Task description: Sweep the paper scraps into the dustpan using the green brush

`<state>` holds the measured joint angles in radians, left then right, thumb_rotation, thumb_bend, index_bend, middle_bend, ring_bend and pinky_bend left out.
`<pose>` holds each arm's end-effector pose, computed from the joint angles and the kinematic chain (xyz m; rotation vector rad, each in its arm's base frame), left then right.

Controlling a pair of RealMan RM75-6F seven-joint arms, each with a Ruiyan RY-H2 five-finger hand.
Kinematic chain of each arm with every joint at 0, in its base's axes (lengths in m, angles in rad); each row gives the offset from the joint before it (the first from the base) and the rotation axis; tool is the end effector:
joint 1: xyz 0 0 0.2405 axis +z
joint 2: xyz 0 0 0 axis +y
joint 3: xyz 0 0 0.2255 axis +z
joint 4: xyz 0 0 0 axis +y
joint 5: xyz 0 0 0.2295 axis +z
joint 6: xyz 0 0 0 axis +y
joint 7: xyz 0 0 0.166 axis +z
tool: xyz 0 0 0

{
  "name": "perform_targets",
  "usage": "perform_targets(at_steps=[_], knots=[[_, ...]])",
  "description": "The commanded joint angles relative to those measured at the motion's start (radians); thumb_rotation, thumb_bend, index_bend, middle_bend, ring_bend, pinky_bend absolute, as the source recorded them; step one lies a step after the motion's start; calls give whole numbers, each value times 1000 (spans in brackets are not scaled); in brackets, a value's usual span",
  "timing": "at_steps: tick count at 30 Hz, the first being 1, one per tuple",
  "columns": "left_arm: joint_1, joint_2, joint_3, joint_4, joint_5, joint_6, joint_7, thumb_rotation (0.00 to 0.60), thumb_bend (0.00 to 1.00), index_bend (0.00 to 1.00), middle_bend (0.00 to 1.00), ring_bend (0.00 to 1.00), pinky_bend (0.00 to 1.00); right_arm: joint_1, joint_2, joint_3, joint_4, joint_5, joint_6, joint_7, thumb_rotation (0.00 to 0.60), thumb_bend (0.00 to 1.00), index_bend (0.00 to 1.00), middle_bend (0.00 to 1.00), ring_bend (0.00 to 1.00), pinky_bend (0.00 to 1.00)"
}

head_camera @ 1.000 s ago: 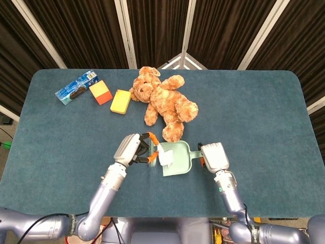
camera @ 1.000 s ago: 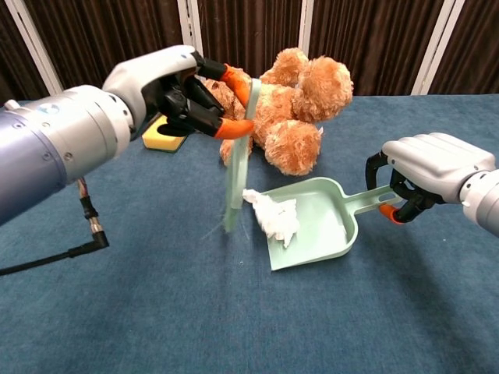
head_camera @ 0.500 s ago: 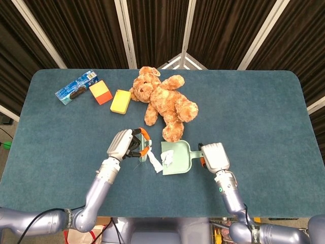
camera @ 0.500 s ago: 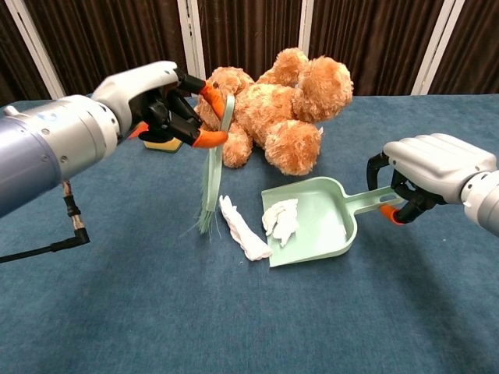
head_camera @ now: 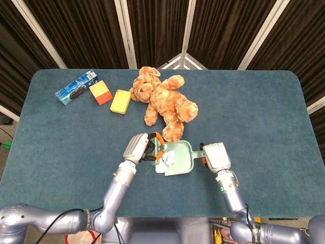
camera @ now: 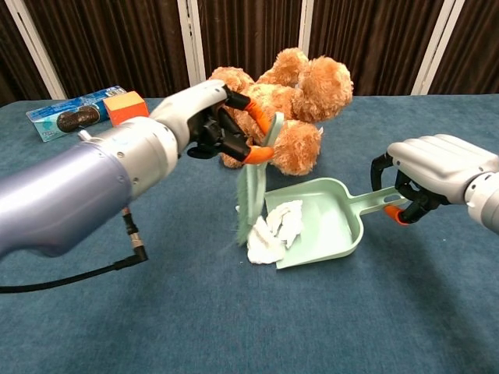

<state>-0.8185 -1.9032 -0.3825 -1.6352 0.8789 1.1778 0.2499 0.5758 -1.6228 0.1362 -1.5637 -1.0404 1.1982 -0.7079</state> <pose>0.0168 0.3055 -0.0791 -1.4944 -1.5708 -1.4060 -0.1511 -0.3024 -0.0436 1.7218 -0.8292 0.7254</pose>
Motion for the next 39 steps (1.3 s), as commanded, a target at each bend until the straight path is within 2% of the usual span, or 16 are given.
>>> perform_targets(at_steps=[1,6,14,22,26,31,39], knots=[[-15,-61,-9,41,47,24,-41,600,655,839,1000,1000,1000,-1,2,-1,-2,-1,1,0,600,509,651,899,897,922],[-14,-112,-12,52,97,39,-99,600,654,837,1000,1000,1000,-1,3,0,-5,-2,4,-1,600,509,650,899,897,922],[-11,-171,38,120,264,83,-173,600,635,833,1000,1000,1000,-3,7,1,-13,-2,8,-4,600,510,650,900,897,922],[-12,-199,49,167,345,95,-183,600,624,830,1000,1000,1000,-7,8,-4,-13,-3,10,-4,600,510,651,899,897,922],[-3,-199,37,151,365,103,-209,600,624,830,1000,1000,1000,-8,9,-3,-14,-5,12,-2,600,510,650,900,897,922],[22,-145,26,70,355,100,-171,600,624,831,1000,1000,1000,-8,15,-2,-16,-5,12,-1,600,509,650,900,897,922],[67,8,56,-73,306,67,-28,600,624,836,1000,1000,1000,-9,17,-1,-27,-2,15,-8,600,509,650,899,897,921]])
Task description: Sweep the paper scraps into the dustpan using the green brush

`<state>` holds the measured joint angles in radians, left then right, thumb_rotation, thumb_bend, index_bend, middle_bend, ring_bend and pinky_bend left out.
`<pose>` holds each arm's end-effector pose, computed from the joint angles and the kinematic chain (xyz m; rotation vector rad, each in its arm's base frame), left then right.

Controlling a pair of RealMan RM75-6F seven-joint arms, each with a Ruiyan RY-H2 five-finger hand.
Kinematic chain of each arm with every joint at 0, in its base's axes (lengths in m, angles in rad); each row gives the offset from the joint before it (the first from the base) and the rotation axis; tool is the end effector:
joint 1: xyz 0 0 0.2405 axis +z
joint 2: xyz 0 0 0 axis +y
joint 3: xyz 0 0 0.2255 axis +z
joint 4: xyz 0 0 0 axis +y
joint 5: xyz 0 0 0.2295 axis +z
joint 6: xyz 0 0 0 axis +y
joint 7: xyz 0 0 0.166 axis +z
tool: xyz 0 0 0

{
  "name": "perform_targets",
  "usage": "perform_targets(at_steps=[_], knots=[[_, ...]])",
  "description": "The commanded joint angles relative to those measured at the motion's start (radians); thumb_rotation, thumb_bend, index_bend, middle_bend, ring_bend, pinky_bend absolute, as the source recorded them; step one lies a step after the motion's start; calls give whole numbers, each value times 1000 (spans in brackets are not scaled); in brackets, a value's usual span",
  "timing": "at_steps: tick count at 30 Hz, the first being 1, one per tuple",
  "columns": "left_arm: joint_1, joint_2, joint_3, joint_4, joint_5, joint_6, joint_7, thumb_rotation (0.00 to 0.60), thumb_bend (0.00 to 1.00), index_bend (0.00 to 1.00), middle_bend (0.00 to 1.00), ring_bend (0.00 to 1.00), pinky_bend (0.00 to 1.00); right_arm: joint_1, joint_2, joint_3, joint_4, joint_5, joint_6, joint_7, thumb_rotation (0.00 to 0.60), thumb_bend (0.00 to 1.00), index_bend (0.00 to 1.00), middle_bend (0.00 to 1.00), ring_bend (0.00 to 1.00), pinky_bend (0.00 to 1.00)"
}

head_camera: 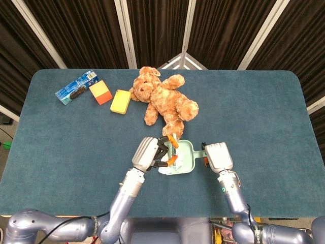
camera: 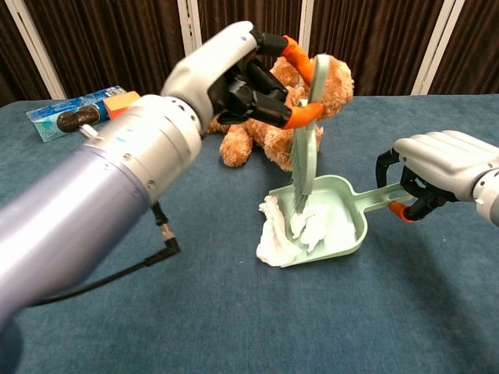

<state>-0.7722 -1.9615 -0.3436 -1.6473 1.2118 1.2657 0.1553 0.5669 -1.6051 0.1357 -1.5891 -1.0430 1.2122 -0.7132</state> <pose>0.0509 0.2782 -0.0584 -1.5178 -1.4076 -1.7221 -0.1514 -0.3005 -0.0379 1.7108 -0.8276 0.7277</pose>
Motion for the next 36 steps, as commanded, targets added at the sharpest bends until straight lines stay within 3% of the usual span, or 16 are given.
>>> perform_targets(at_steps=[1,12,20,27,36], knots=[[24,84,20,-78,-37,-28,82,600,624,837,1000,1000,1000,-1,-1,-1,-3,2,2,-4,600,509,650,899,897,921],[56,167,62,-186,-137,-64,161,600,624,838,1000,1000,1000,-3,-3,-2,-12,9,9,-15,600,510,650,899,897,921],[60,190,54,-227,-148,-66,158,600,624,840,1000,1000,1000,-1,4,5,-11,12,7,-12,600,510,650,900,897,921],[46,208,50,-277,-225,-45,276,600,624,844,1000,1000,1000,-5,7,-1,-20,10,12,-11,600,510,650,900,897,922],[31,168,79,-253,-284,-49,313,600,624,844,1000,1000,1000,-4,-3,-3,-9,12,7,-9,600,510,650,899,897,922]])
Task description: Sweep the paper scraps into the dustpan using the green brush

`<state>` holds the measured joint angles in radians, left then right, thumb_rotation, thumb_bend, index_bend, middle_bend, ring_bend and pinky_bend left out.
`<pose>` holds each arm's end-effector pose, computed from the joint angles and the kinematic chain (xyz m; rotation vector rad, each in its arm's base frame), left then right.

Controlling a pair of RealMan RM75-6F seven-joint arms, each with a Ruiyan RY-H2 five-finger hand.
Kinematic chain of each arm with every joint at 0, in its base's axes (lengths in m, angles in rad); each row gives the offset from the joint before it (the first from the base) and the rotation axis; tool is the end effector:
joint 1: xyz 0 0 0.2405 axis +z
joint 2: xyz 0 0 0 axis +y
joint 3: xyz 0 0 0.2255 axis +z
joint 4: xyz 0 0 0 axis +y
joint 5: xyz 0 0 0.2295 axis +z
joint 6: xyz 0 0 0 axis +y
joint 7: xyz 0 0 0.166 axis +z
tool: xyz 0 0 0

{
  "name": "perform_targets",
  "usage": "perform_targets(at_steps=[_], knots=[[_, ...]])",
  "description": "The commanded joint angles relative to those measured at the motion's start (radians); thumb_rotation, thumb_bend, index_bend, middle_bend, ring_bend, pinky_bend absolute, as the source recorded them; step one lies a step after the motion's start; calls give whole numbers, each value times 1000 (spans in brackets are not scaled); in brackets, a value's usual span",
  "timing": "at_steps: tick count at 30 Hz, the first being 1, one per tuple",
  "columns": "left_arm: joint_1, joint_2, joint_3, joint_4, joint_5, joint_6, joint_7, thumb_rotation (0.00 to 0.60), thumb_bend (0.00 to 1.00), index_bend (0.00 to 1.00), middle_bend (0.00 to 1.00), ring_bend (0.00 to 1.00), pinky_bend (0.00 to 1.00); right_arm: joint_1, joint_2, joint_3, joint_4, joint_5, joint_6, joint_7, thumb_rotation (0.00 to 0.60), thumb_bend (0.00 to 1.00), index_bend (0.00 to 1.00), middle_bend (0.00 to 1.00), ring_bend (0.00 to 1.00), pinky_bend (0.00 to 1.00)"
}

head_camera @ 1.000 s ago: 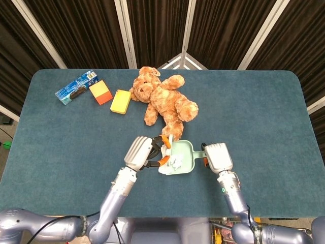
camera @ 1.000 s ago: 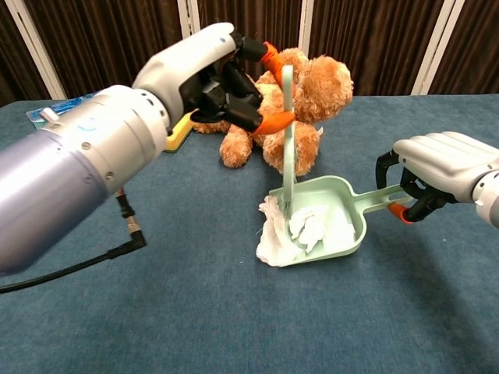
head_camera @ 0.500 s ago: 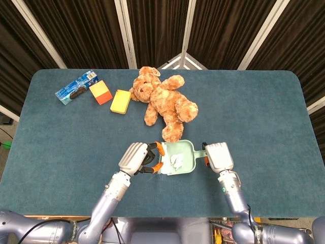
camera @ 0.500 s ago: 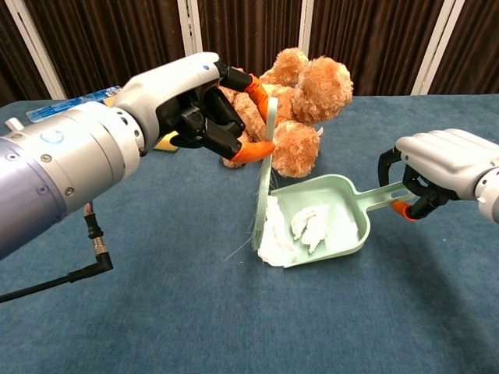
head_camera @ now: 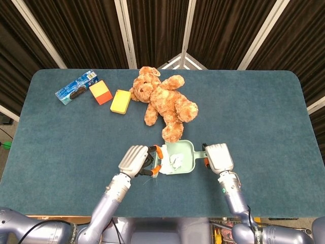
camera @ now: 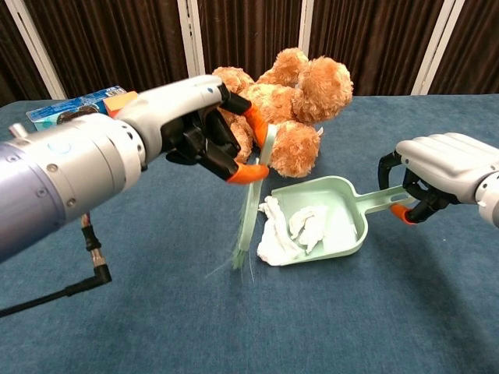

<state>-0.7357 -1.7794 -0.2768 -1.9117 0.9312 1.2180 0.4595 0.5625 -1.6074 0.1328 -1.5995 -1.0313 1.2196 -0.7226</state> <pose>0.0177 0.2573 -0.0547 -1.6923 -1.4426 -1.3226 -0.1519 -0.2977 -0.0387 1.7060 -0.8401 0.7194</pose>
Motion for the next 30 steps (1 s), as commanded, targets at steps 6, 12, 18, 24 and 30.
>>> perform_targets(at_steps=[6,12,18,24,30], knots=[[-26,-75,12,74,20,3,14,600,624,842,1000,1000,1000,0,-3,2,9,7,-5,6,600,509,651,899,897,921],[-63,-163,-7,168,46,-4,12,600,624,841,1000,1000,1000,1,-4,5,18,8,-10,15,600,509,650,900,897,922],[-102,-243,-38,259,110,2,-4,600,615,841,1000,1000,1000,0,3,7,16,8,-9,16,600,509,650,900,897,922],[-128,-290,-46,313,165,-8,-28,600,597,839,1000,1000,1000,-3,5,2,14,4,-8,22,600,510,651,899,897,921],[-139,-338,-62,349,178,-7,-41,600,588,837,1000,1000,1000,-5,1,0,18,2,-6,21,600,510,650,899,897,922]])
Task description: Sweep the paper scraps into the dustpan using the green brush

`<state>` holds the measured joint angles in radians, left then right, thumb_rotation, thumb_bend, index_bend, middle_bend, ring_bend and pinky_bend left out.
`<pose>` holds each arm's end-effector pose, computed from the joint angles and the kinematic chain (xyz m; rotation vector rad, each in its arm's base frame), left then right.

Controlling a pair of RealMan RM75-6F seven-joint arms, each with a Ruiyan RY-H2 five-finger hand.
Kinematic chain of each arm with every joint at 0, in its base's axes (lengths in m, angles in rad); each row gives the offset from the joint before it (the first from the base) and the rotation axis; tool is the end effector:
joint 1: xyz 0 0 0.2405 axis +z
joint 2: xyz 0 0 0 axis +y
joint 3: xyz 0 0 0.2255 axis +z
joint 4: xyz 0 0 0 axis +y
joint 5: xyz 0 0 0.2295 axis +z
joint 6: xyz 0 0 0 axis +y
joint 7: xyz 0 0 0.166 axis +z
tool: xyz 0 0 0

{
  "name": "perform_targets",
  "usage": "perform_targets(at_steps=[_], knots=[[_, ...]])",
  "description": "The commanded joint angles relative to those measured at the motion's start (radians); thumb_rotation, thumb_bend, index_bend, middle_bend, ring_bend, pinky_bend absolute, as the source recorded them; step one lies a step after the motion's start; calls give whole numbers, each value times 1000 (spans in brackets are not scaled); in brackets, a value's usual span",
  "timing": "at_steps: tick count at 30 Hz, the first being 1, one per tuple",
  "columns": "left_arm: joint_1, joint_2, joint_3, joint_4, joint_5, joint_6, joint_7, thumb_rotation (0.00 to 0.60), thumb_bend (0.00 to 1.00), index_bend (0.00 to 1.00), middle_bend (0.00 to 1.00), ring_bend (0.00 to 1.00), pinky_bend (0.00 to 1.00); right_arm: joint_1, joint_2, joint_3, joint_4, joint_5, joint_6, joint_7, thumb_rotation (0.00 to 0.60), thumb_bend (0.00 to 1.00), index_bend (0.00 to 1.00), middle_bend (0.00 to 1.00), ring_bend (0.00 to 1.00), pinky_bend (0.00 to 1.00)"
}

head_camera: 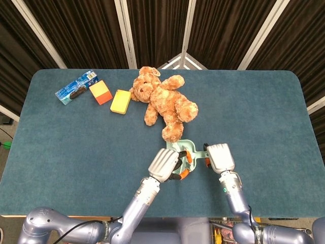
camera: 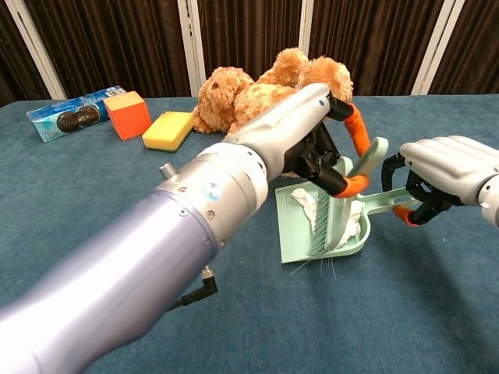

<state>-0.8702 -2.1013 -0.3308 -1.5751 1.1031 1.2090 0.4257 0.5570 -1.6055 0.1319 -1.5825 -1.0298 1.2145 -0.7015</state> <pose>0.0826 0.2508 -0.1050 -1.7513 -1.2923 -1.5126 -0.1586 -0.2992 -0.0381 1.6951 -0.8527 0.7142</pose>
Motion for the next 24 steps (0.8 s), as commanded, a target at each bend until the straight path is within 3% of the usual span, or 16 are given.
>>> perform_targets(at_steps=[1,7,24], knots=[[-4,-23,-12,14,8,4,-13,600,587,837,1000,1000,1000,1,-1,1,2,1,-1,-1,600,510,650,899,897,922],[12,-22,-18,-14,29,21,-34,600,584,837,1000,1000,1000,2,-1,5,5,1,0,-1,600,511,650,899,897,922],[65,104,-21,-115,137,40,-122,600,575,837,1000,1000,1000,-5,-10,-1,-7,0,15,-17,600,510,651,900,897,922]])
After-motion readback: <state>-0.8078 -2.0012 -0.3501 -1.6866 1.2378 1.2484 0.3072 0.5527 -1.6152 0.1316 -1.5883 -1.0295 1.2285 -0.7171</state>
